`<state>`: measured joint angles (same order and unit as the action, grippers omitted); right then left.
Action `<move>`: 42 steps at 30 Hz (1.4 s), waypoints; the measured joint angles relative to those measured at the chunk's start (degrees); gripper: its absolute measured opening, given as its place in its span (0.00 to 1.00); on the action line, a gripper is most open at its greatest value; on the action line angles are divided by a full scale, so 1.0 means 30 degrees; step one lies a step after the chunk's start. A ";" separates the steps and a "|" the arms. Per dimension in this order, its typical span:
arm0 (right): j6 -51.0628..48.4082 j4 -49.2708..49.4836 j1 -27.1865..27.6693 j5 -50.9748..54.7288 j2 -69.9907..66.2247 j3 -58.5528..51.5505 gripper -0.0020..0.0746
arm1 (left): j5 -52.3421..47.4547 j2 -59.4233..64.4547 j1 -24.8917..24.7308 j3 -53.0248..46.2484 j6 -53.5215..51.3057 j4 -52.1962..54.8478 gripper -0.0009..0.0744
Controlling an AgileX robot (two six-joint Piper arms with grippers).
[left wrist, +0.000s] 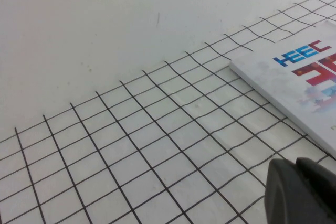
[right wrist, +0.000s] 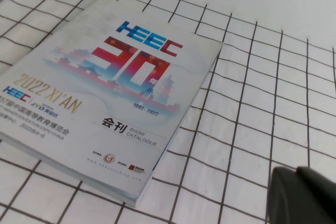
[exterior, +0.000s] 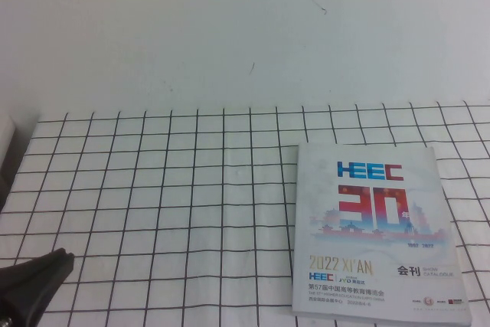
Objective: Close book
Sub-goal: 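Close the open booklet and leave it lying on the table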
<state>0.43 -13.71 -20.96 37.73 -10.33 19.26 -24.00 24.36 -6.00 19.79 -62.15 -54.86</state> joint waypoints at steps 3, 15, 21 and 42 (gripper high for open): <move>0.0000 0.0000 0.0000 0.0000 0.0000 0.0000 0.02 | -0.0625 0.0000 0.0000 0.0000 0.0000 0.0000 0.01; 0.0000 0.0025 0.0000 0.0071 0.0000 0.0000 0.02 | 0.1062 -0.6073 0.0149 -0.3959 0.0000 0.0671 0.01; 0.0000 0.0025 0.0000 0.0071 0.0000 -0.0013 0.02 | 0.1804 -0.8211 0.0149 -0.6836 0.0000 0.0704 0.01; 0.0000 0.0025 0.0000 0.0071 0.0000 -0.0013 0.02 | 0.1873 -0.8330 0.0149 -0.6959 1.9397 1.4690 0.01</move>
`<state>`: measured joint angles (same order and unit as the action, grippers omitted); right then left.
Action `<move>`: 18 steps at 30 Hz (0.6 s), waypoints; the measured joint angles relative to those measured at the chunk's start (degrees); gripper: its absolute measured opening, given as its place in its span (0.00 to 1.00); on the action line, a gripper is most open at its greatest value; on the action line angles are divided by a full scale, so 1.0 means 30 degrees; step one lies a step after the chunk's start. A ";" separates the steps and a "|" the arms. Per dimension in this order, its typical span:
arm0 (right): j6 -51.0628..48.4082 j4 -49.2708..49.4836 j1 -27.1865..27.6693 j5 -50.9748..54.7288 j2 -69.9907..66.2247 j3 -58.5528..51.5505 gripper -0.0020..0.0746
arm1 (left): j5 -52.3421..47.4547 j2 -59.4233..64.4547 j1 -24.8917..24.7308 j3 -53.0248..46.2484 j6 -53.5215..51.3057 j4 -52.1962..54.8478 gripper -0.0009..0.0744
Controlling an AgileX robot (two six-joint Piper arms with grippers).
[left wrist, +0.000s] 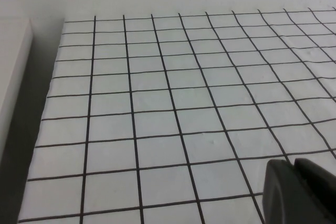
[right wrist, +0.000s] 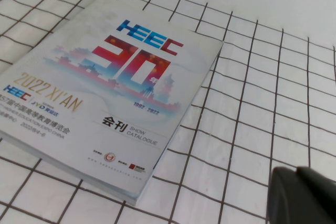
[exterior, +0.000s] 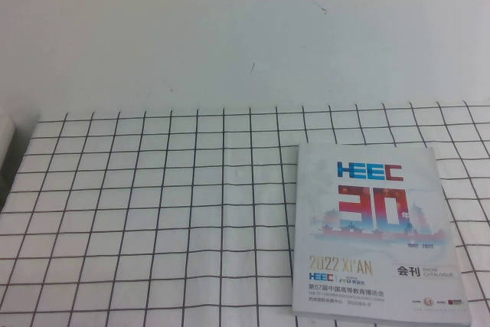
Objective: Close book
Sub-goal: 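Close the open booklet and leave it lying on the table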
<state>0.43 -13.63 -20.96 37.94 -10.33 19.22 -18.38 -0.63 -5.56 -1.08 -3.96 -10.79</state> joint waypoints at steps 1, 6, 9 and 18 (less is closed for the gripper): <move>0.0000 0.0000 0.0000 0.0000 0.0000 0.0000 0.02 | 0.0000 0.0000 0.0000 0.0000 0.0088 0.0011 0.01; 0.0000 0.0000 0.0000 0.0000 0.0000 0.0000 0.02 | -0.0046 0.0000 0.0000 0.0006 0.0241 0.0246 0.01; 0.0000 0.0000 0.0000 0.0000 0.0000 0.0000 0.02 | -0.0092 0.0000 -0.0041 0.0040 0.0277 0.0369 0.01; 0.0000 0.0000 0.0000 0.0000 0.0000 0.0000 0.02 | -0.0149 0.0000 -0.0640 0.0040 0.0885 0.0749 0.01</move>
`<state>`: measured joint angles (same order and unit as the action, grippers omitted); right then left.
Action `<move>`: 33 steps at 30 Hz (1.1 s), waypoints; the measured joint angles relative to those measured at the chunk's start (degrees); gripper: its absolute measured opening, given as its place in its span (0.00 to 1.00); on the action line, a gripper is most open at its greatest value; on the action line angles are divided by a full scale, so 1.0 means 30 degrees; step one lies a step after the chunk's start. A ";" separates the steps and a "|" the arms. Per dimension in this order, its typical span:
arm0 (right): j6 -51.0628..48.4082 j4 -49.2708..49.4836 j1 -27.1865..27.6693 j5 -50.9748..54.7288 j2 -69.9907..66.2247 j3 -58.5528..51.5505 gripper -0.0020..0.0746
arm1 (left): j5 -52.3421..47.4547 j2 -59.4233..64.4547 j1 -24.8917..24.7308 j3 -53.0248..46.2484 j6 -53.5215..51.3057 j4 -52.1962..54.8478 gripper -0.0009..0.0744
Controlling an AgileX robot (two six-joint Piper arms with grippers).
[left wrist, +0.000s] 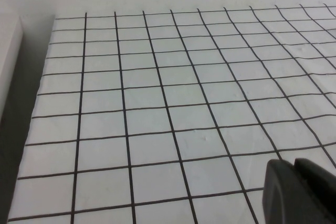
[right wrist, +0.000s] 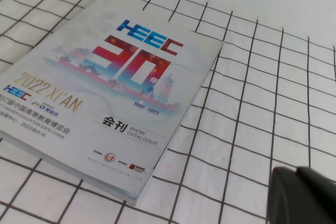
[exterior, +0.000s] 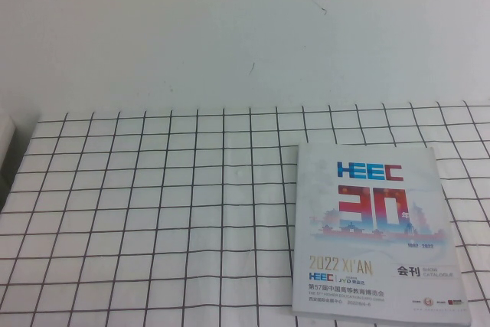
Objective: Close book
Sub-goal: 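Close the open booklet and leave it lying on the table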
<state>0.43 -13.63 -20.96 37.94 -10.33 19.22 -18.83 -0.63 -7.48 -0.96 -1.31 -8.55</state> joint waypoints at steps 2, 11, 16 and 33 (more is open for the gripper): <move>0.0000 0.0000 0.0000 0.0000 0.0000 0.0000 0.02 | 0.0000 0.0000 0.0000 0.0000 0.0204 0.0048 0.01; -0.0143 0.0000 0.0000 0.0000 0.0000 0.0000 0.02 | -0.0031 0.0000 0.0071 0.0000 0.0234 0.0073 0.01; -0.0143 0.0000 0.0000 0.0000 0.0000 0.0000 0.02 | -0.0031 0.0000 0.0071 0.0000 0.0234 0.0073 0.01; -0.0143 -0.0040 0.0339 -0.0646 0.0502 -0.0617 0.02 | -0.0031 0.0000 0.0101 0.0004 0.0234 0.0134 0.01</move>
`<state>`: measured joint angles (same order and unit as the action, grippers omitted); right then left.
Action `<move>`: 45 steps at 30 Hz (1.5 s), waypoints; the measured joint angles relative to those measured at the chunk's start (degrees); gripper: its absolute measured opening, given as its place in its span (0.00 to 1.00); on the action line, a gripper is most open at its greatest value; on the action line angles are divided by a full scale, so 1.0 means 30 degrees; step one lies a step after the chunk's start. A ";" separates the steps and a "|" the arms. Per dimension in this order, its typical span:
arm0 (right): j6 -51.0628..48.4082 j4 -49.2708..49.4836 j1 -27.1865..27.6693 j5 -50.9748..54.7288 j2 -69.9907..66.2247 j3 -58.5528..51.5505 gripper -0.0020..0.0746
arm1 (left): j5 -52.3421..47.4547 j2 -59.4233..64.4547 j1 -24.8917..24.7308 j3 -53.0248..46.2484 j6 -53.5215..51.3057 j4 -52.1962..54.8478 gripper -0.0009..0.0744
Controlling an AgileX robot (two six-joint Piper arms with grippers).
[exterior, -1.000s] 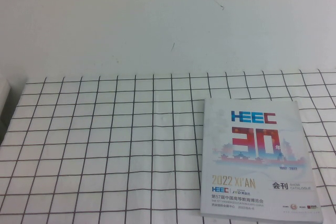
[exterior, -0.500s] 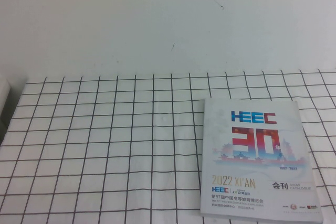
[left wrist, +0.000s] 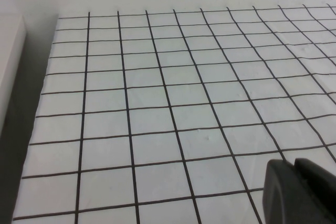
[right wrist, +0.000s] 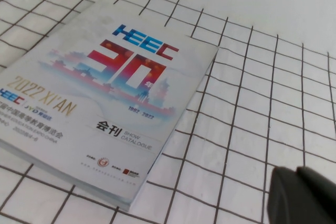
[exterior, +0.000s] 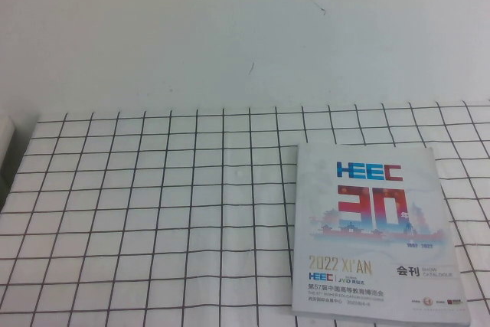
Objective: Close book
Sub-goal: 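Close the open booklet and leave it lying on the table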
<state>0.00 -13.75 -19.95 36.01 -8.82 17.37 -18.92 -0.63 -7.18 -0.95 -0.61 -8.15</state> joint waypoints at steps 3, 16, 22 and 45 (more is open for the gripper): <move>0.0000 0.0035 0.1202 -0.0632 0.0933 -0.0806 0.02 | -0.0014 0.0000 0.0000 0.0000 0.0000 0.0079 0.01; -0.2192 0.2927 0.6910 -0.5858 0.3178 -0.5814 0.02 | -0.0046 0.0000 0.0000 0.0033 0.0000 0.0124 0.01; -0.2360 0.3737 0.7081 -0.5793 0.3178 -0.6258 0.02 | -0.0046 -0.0013 0.0000 0.0033 0.0000 0.0137 0.01; -0.2360 0.4058 0.7060 -0.5633 0.3178 -0.6258 0.02 | -0.0046 -0.0013 0.0000 0.0033 0.0015 0.0167 0.01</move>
<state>-7.08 -1.58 1.23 19.11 0.71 -1.40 -19.06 -0.67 -7.18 -0.85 -0.56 -7.65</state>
